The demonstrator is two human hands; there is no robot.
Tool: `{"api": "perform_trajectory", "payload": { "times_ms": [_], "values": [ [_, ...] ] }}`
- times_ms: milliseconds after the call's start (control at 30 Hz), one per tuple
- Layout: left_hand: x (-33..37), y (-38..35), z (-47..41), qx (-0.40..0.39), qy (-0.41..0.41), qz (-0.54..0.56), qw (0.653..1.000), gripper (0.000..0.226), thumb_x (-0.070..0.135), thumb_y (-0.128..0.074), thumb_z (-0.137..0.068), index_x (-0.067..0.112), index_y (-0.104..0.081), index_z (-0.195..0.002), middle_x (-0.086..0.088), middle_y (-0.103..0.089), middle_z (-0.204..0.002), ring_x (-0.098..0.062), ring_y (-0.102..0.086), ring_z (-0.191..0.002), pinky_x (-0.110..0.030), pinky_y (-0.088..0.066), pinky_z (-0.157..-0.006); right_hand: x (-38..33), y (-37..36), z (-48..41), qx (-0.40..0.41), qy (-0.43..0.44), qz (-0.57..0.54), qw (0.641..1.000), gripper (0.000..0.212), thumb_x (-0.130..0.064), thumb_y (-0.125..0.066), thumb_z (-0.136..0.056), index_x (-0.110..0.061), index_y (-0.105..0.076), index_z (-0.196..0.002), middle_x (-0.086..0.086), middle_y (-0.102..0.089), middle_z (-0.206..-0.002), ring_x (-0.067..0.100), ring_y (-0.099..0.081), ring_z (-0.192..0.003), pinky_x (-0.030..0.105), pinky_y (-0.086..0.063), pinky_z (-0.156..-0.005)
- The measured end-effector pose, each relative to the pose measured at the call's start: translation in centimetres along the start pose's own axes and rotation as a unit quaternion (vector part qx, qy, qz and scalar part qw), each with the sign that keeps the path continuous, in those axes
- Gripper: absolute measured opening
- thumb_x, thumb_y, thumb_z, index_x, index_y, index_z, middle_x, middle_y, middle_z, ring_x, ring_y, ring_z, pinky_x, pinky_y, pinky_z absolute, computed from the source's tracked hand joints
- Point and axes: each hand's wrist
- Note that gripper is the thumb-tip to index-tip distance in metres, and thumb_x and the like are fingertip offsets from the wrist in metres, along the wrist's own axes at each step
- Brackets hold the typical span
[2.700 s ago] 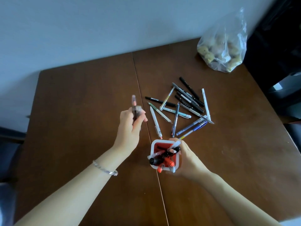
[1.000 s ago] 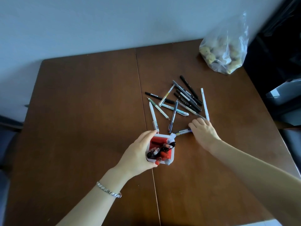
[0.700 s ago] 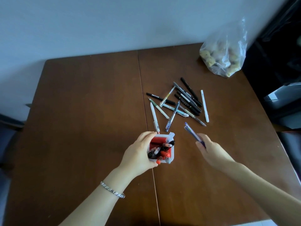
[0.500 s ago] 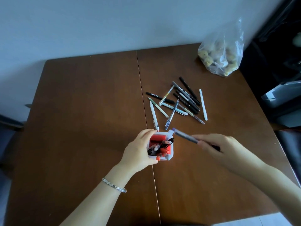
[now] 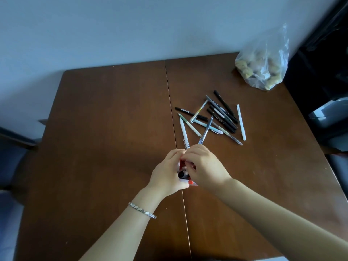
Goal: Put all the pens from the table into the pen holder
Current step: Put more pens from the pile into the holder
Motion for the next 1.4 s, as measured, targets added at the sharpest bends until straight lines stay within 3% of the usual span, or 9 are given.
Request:
{"api": "perform_trajectory", "payload": {
  "times_ms": [100, 267, 400, 467, 567, 833, 1100, 1333, 1400],
  "values": [
    [-0.2, -0.2, 0.0, 0.007, 0.004, 0.004, 1.0, 0.074, 0.02, -0.078, -0.06, 0.028, -0.042, -0.125, 0.014, -0.042, -0.131, -0.014, -0.058, -0.104, -0.033, -0.055, -0.081, 0.5, -1.4, 1.6, 0.022, -0.01, 0.001, 1.0, 0.034, -0.022, -0.042, -0.09, -0.006, -0.068, -0.106, 0.01, -0.07, -0.11, 0.033, -0.057, -0.117, 0.046, -0.048, -0.096],
    [-0.5, -0.4, 0.0, 0.015, -0.027, 0.0, 1.0, 0.072, 0.028, -0.079, -0.063, 0.027, -0.041, -0.124, 0.009, -0.045, -0.132, -0.014, -0.056, -0.106, -0.03, -0.056, -0.081, 0.6, 0.2, 1.3, -0.094, -0.035, 0.028, 0.995, 0.09, -0.067, 0.011, -0.077, -0.02, -0.026, -0.144, -0.005, 0.001, -0.155, 0.02, 0.021, -0.141, 0.043, 0.015, -0.113],
    [-0.7, -0.7, 0.3, 0.028, -0.008, 0.017, 0.999, 0.073, 0.027, -0.079, -0.067, 0.023, -0.04, -0.129, 0.007, -0.041, -0.134, -0.011, -0.047, -0.119, -0.014, -0.04, -0.094, 2.7, 2.9, -0.4, 0.051, -0.15, -0.193, 0.968, 0.032, -0.025, -0.034, -0.099, -0.02, -0.056, -0.121, 0.005, -0.044, -0.143, 0.021, -0.031, -0.137, 0.032, -0.025, -0.111],
    [-1.1, -0.5, 0.8, 0.05, 0.018, 0.034, 0.998, 0.077, 0.022, -0.079, -0.068, 0.02, -0.037, -0.132, 0.005, -0.039, -0.137, -0.01, -0.042, -0.124, -0.013, -0.034, -0.097, 5.4, 2.8, -1.7, 0.135, -0.183, -0.148, 0.963, 0.029, -0.006, -0.043, -0.095, -0.013, -0.061, -0.117, 0.006, -0.059, -0.127, 0.022, -0.047, -0.124, 0.027, -0.035, -0.1],
    [-2.0, 0.5, 1.7, 0.085, 0.034, 0.036, 0.995, 0.08, 0.02, -0.08, -0.068, 0.018, -0.035, -0.135, 0.003, -0.04, -0.138, -0.01, -0.039, -0.126, -0.013, -0.032, -0.097, 8.7, 0.8, -3.4, 0.044, -0.141, 0.01, 0.989, 0.04, 0.011, -0.043, -0.088, -0.01, -0.064, -0.114, 0.009, -0.057, -0.128, 0.027, -0.043, -0.124, 0.035, -0.035, -0.104],
    [-4.5, 2.6, 2.8, 0.11, 0.075, 0.021, 0.991, 0.084, 0.028, -0.081, -0.066, 0.02, -0.034, -0.135, 0.003, -0.039, -0.141, 0.0, -0.035, -0.118, -0.006, -0.029, -0.091, 10.5, -2.7, -5.8, -0.19, 0.084, 0.35, 0.914, 0.036, -0.008, -0.048, -0.091, -0.013, -0.045, -0.127, 0.007, -0.046, -0.134, 0.026, -0.036, -0.128, 0.037, -0.033, -0.106],
    [-4.7, 2.7, 2.7, 0.118, 0.07, -0.002, 0.991, 0.083, 0.028, -0.082, -0.064, 0.017, -0.038, -0.134, 0.001, -0.04, -0.137, -0.013, -0.045, -0.122, -0.014, -0.038, -0.093, 8.5, -2.1, -9.1, -0.234, 0.16, 0.31, 0.908, 0.048, 0.001, -0.046, -0.089, -0.013, -0.037, -0.134, 0.009, -0.045, -0.121, 0.021, -0.056, -0.083, 0.03, -0.046, -0.064],
    [-5.1, 2.7, 2.9, 0.11, 0.071, -0.002, 0.991, 0.084, 0.031, -0.08, -0.065, 0.021, -0.035, -0.135, 0.003, -0.037, -0.139, -0.013, -0.046, -0.122, -0.025, -0.046, -0.097, 7.1, -3.8, -11.0, -0.263, 0.228, 0.335, 0.876, 0.035, -0.001, -0.045, -0.091, -0.008, -0.047, -0.126, 0.009, -0.042, -0.133, 0.024, -0.047, -0.112, 0.028, -0.047, -0.069],
    [-5.3, 2.7, 2.9, 0.113, 0.067, -0.003, 0.991, 0.084, 0.032, -0.079, -0.066, 0.021, -0.034, -0.135, 0.003, -0.037, -0.139, -0.014, -0.046, -0.122, -0.028, -0.049, -0.096, 6.8, -3.3, -10.8, -0.164, 0.249, 0.282, 0.912, 0.027, -0.02, -0.04, -0.096, -0.008, -0.053, -0.117, 0.008, -0.057, -0.119, 0.023, -0.057, -0.105, 0.032, -0.055, -0.065]
  ]
}}
Point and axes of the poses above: each hand's wrist, its own z-axis away from the middle knuckle, its own y-axis out of the back of the hand, x = y × z
